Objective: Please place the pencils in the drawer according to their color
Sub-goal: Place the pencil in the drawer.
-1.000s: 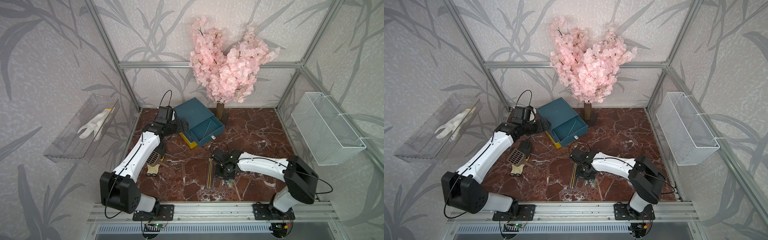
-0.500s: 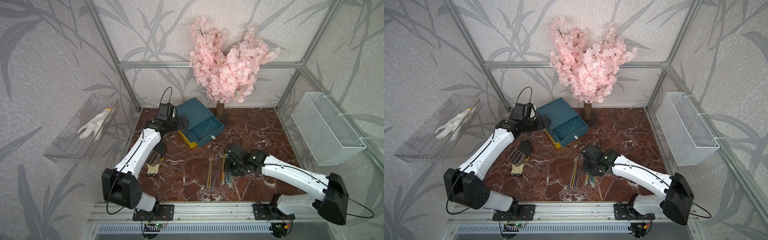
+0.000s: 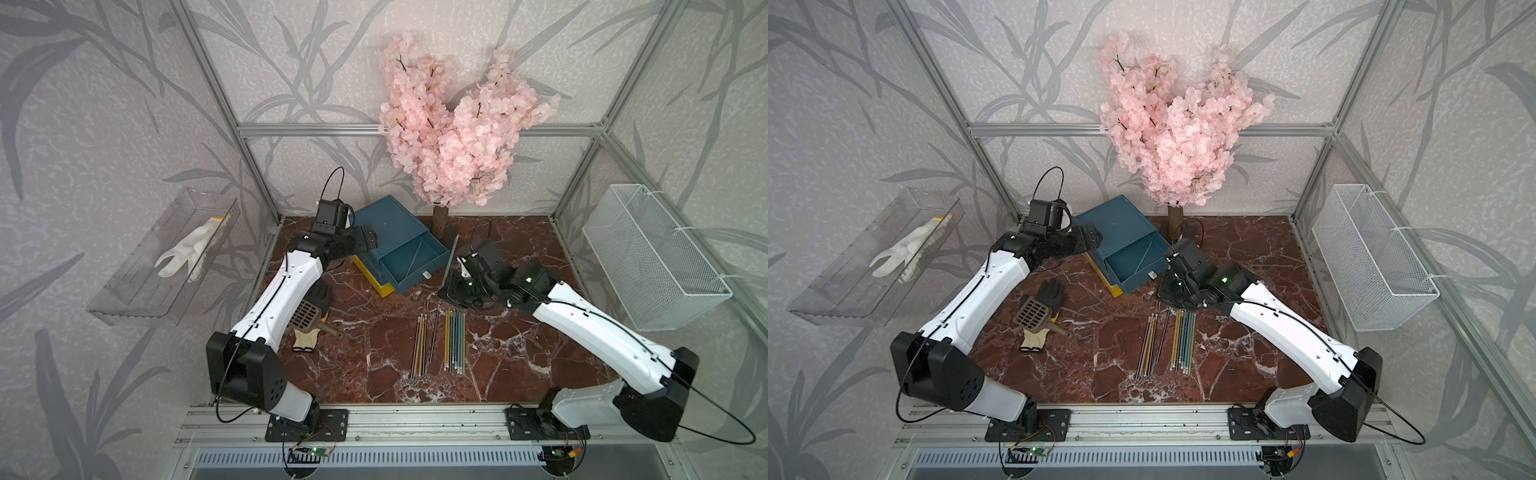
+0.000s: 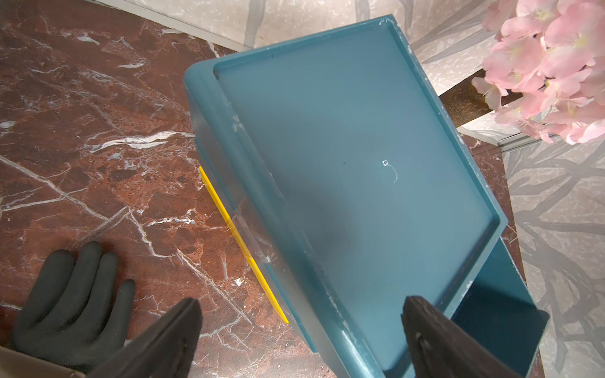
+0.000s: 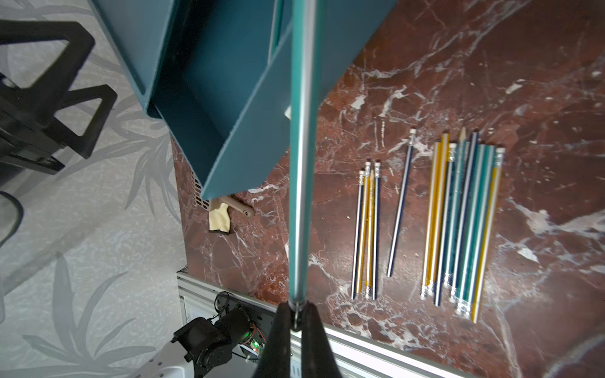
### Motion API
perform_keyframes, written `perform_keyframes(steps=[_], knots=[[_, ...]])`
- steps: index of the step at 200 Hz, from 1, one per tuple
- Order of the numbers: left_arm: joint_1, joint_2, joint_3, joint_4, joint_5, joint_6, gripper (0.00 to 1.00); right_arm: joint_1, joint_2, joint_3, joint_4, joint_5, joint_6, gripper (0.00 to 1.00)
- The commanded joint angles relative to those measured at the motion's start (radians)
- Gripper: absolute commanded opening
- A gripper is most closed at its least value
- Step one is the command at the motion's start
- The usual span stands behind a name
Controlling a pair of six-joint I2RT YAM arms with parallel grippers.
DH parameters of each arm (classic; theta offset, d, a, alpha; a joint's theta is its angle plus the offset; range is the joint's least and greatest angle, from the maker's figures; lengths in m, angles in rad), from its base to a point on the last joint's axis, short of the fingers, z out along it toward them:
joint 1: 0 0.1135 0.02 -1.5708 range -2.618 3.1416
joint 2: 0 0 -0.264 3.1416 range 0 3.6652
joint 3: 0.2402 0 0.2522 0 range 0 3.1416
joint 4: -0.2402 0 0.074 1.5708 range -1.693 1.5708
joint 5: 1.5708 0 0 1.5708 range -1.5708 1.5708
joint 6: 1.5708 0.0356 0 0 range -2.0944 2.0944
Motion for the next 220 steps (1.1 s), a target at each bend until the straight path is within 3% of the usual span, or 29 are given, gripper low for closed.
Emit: perform_keyframes(steps=[1,109,220], knots=[[0.002,0.009,0.028,-0.029,-0.021,0.022,1.00,-0.008,0.064,0.047,0.077,-0.043,0.000,0.00],[0.001,0.010,0.005,-0.021,-0.006,0.019,1.00,-0.047,0.356,0.289,0.184,-0.106,0.015,0.00],[0.002,0.014,-0.015,-0.004,0.000,0.017,1.00,-0.041,0.392,0.231,0.251,-0.142,0.070,0.00]])
